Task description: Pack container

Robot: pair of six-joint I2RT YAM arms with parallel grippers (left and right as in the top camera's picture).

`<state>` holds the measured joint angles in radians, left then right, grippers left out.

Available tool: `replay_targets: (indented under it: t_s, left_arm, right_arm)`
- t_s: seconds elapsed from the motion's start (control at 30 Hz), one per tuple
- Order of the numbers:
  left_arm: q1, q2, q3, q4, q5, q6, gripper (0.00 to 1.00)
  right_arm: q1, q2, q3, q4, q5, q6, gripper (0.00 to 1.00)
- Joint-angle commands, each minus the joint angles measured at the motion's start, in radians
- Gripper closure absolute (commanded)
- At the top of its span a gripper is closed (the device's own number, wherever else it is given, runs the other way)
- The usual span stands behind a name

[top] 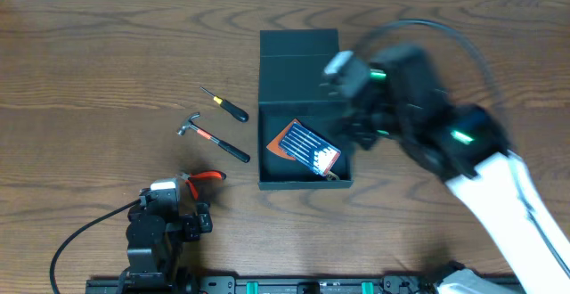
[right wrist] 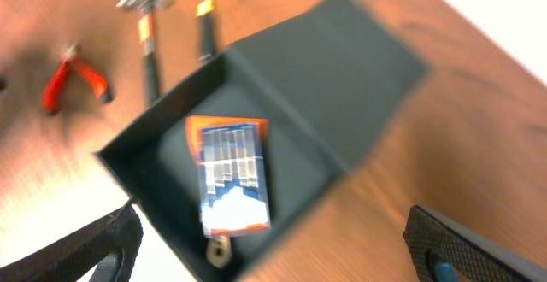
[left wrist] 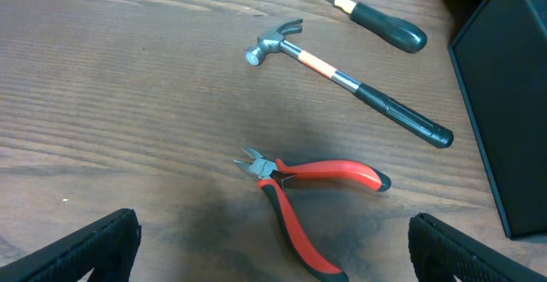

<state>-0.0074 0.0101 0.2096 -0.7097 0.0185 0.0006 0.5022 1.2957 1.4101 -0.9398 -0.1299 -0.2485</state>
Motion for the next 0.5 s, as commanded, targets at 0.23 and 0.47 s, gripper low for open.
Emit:
replay_targets:
  t_s: [0.23, 0.47]
  left_arm:
    - [0.002, -0.006, 0.002, 0.001, -0.012, 0.006, 0.01]
    - [0.002, -0.006, 0.002, 0.001, -0.012, 0.006, 0.02]
  right_arm:
    - [-0.122, -0.484, -0.299, -0.045, 0.018, 0.09, 0.01]
    - [-0.122, -0.844, -0.516, -0.088, 0.018, 0.256, 0.01]
